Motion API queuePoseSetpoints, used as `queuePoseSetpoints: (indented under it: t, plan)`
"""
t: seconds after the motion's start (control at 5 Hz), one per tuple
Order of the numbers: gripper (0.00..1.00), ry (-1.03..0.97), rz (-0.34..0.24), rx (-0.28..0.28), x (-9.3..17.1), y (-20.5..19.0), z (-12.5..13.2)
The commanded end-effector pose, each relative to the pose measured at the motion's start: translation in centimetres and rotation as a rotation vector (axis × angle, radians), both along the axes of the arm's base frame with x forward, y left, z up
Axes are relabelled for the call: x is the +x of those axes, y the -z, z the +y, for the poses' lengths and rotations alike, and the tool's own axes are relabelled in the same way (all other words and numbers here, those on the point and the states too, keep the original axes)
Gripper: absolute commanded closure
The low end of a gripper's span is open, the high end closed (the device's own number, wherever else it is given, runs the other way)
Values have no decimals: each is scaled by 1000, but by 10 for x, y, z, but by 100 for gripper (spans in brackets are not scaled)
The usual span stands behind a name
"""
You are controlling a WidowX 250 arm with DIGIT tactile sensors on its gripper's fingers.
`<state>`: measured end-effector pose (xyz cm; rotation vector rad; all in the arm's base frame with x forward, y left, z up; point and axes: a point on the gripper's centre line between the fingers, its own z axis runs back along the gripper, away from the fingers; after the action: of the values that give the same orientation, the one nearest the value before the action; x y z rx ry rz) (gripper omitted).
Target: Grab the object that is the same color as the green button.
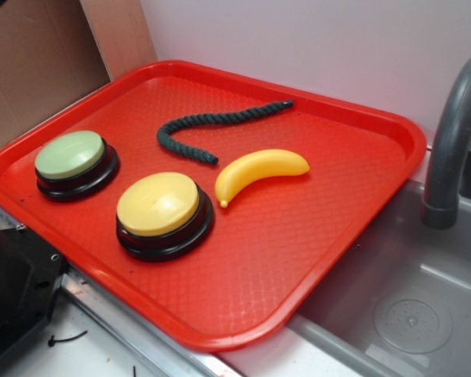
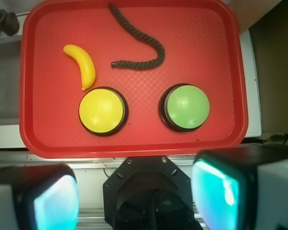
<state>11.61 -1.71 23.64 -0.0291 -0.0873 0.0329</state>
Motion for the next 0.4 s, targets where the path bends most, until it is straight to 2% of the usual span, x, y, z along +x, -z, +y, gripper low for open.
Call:
queuePoseSetpoints:
  t: [0.0, 0.2]
  plan:
    - [0, 0, 0, 0, 0, 0, 0]
    - [0, -133, 25, 16, 6, 2, 3]
